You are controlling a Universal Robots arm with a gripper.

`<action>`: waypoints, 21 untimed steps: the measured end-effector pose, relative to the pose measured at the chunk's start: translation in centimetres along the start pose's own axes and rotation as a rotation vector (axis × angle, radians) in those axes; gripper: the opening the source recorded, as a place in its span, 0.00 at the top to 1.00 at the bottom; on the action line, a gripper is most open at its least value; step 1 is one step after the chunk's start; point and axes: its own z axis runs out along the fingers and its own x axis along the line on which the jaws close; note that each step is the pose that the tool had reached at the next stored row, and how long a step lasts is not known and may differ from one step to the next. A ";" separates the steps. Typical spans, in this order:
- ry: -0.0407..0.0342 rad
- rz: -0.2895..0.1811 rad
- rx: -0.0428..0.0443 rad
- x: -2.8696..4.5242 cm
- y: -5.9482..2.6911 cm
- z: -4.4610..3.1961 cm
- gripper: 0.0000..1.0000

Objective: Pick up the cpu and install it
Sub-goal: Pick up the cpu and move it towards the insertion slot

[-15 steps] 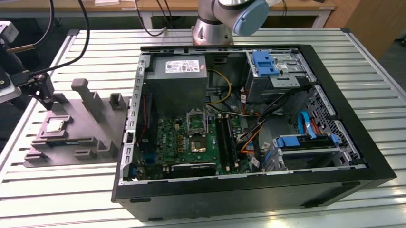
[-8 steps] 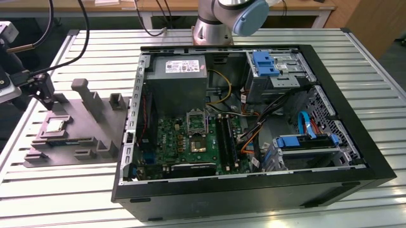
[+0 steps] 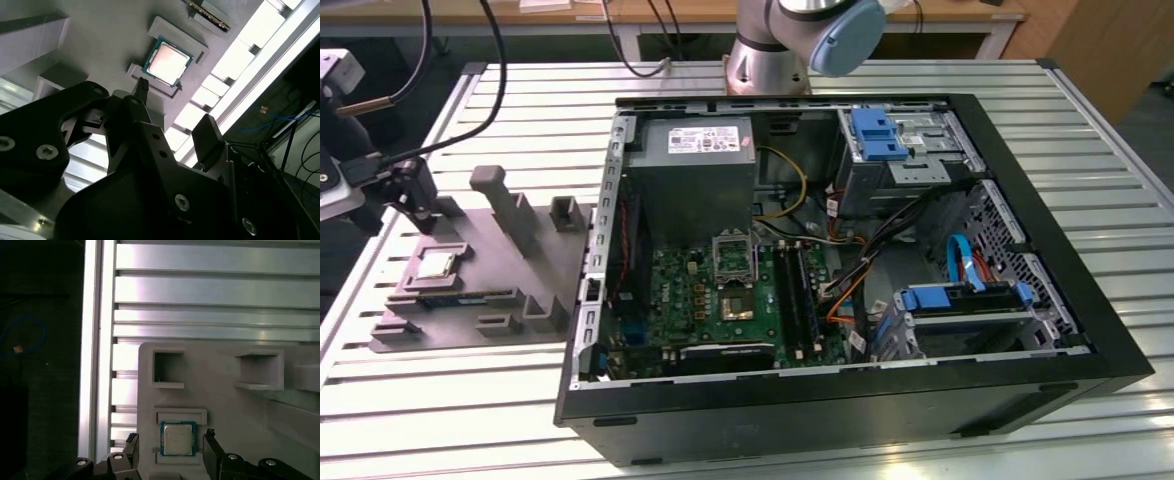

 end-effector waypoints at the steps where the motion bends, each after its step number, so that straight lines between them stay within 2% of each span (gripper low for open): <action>1: -0.0001 0.003 0.0001 0.00 -0.01 0.10 0.38; 5: -0.0015 0.010 0.0035 -0.01 -0.05 0.66 0.38; 15: -0.0027 0.023 0.0036 -0.01 -0.32 2.04 0.38; 21: -0.0027 0.025 0.0036 -0.02 -0.37 2.26 0.38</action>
